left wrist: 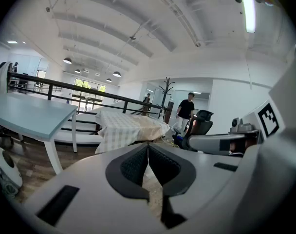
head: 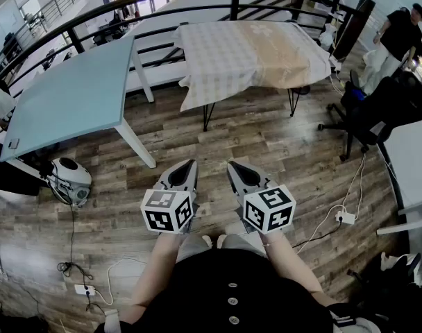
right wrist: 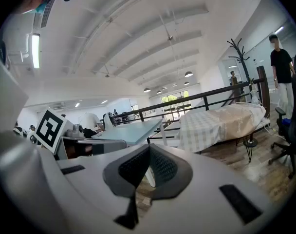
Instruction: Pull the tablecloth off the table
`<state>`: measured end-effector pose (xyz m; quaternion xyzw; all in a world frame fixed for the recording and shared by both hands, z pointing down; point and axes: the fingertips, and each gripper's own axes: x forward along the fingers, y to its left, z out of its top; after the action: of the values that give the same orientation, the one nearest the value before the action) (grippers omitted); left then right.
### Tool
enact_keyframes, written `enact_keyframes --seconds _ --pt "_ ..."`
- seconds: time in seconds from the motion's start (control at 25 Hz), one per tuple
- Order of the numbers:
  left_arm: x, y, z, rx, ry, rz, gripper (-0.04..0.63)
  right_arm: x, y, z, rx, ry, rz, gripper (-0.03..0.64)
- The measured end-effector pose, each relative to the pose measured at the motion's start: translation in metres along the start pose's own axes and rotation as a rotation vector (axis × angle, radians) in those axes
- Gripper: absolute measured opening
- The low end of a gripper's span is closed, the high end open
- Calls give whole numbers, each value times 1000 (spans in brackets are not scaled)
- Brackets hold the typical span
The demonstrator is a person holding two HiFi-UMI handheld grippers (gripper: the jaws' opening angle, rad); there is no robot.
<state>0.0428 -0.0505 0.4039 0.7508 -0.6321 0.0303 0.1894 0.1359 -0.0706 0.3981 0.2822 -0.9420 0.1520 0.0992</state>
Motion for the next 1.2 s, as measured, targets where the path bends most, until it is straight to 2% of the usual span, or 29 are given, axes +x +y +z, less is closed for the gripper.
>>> enact_keyframes --seconds 0.2,0.44,0.6,0.76,0.96,1.2 --pt "-5 19 -7 -12 18 17 17 1 -14 -1 10 -1 -34 26" --pt "-4 13 -23 -33 47 0 17 -2 -10 -9 29 5 -31 26" --pt "-3 0 -23 -17 30 -38 17 -6 -11 -8 71 -24 -10 26" --pt "3 -13 -21 -25 7 -77 17 -8 -15 -10 63 -22 14 28" --pt "14 -20 -31 -47 39 -53 17 -12 -14 -17 67 -18 86 28" --pt "29 -31 -39 -47 66 -47 17 -12 -21 -26 67 11 104 28"
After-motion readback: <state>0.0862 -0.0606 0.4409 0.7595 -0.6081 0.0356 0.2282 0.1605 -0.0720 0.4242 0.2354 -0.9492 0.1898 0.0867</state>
